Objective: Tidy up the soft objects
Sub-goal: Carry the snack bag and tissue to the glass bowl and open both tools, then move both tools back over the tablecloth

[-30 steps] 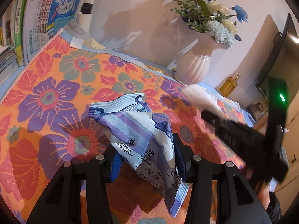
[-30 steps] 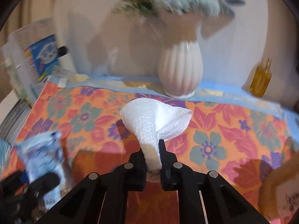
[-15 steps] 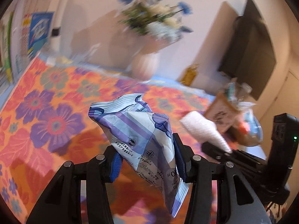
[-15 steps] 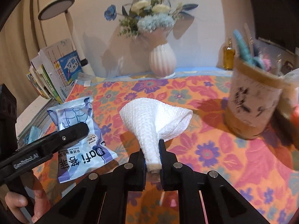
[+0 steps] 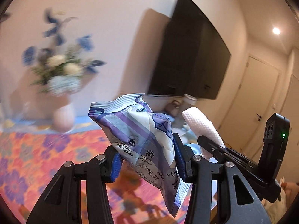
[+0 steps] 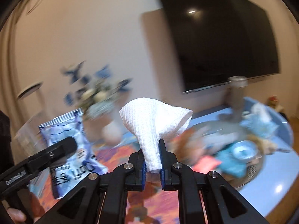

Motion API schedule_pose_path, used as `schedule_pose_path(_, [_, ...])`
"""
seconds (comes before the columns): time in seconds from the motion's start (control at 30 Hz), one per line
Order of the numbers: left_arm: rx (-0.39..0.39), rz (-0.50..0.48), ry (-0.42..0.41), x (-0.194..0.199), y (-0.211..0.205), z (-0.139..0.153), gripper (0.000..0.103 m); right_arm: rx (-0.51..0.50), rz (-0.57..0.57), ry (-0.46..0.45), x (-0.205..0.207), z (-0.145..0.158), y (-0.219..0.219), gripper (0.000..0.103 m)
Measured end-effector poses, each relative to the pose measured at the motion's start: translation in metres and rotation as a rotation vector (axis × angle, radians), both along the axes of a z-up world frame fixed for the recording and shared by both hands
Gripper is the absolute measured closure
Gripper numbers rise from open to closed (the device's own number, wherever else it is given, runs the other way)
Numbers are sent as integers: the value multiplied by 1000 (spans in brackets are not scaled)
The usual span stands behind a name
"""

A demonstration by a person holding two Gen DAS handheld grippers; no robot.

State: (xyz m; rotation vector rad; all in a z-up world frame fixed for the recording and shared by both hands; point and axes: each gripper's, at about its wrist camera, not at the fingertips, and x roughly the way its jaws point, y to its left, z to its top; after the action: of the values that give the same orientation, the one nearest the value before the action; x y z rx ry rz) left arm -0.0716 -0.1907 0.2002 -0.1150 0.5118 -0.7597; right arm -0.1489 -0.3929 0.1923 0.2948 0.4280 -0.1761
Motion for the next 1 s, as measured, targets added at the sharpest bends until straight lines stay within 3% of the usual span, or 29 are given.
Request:
schedule_pose_path(0.27, [44,-132,50,26,-126,-14,58,61,-186,74,9,-12,-99,92])
schedule_pose_path(0.4, [117,-184,75,38,-180,-34,58,138,-241,140,23,-32,-139,93])
schedule_pose_path(0.53, [200,-200,64,44,-214,-50,58,148,-259,180,35,-47,-158,90])
schedule_pose_path(0.63, [242,-173,73,51,-222,-59,51,199,-247,226,45,-58,-169,80])
schedule_pose_path(0.7, [256,-136,70,55,-218,-60,35,242,-231,237,46,-65,-177,65])
schedule_pose_path(0.73, [251,-127,61,58,-214,-59,20,252,-230,237,45,-66,-178,57])
schedule_pose_path(0.77, [245,-116,52,58,-208,-58,14,257,-231,231,42,-66,-179,47])
schedule_pose_path(0.8, [238,-94,33,56,-202,-57,14,257,-229,222,39,-66,-177,43])
schedule_pose_path(1.0, [243,2,-48,32,-164,-43,14,284,-176,191,30,-65,-160,43])
